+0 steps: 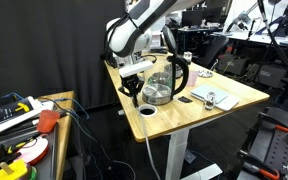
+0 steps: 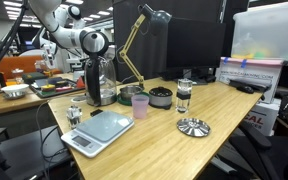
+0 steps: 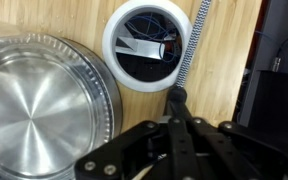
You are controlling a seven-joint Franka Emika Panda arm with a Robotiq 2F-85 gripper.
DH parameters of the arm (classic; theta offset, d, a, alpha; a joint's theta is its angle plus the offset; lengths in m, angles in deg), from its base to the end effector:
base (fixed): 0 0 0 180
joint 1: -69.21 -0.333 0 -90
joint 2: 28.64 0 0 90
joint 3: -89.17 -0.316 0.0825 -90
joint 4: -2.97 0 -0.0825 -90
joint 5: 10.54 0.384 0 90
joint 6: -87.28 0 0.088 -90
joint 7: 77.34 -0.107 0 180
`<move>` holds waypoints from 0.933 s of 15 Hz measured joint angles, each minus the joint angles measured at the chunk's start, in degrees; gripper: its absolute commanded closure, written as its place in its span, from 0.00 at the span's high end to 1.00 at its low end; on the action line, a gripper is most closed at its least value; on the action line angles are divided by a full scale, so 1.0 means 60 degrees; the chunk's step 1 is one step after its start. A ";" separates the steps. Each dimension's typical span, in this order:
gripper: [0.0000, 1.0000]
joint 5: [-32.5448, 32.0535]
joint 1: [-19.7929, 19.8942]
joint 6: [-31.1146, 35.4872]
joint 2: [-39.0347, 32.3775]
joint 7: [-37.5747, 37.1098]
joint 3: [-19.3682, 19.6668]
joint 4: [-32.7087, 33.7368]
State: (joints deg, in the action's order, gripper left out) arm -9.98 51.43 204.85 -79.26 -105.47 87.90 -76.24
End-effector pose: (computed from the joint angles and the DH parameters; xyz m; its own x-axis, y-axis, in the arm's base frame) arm 0.6696 0.2288 0.1640 0.9645 -0.1738 -0.1988 -0.1611 -0.9838 0.0784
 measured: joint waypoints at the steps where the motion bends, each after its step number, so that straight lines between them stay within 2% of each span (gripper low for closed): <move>1: 0.00 0.0000 -0.0002 0.0000 0.0000 -0.0001 0.0000 0.0001; 4: 0.00 0.0000 -0.0004 0.0000 0.0000 -0.0001 0.0000 0.0002; 5: 0.26 0.0000 -0.0004 0.0000 0.0000 -0.0001 0.0000 0.0002; 6: 0.27 0.0000 -0.0004 0.0000 0.0000 -0.0001 0.0000 0.0002; 7: 0.07 0.0000 -0.0004 0.0000 0.0000 -0.0002 0.0000 0.0002; 9: 0.22 0.0000 -0.0007 0.0000 0.0000 -0.0002 -0.0001 0.0003; 10: 0.26 0.0000 -0.0011 0.0000 0.0000 -0.0002 -0.0005 0.0012; 12: 0.27 0.0000 -0.0015 0.0000 0.0000 -0.0002 -0.0007 0.0014; 13: 0.52 -0.0045 -0.0042 -0.0026 0.0006 0.0050 -0.0029 0.0089; 14: 0.54 -0.0088 -0.0097 -0.0149 0.0124 0.0096 -0.0054 0.0231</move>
State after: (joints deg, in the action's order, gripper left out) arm -10.50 50.84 203.95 -78.52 -104.90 87.57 -74.85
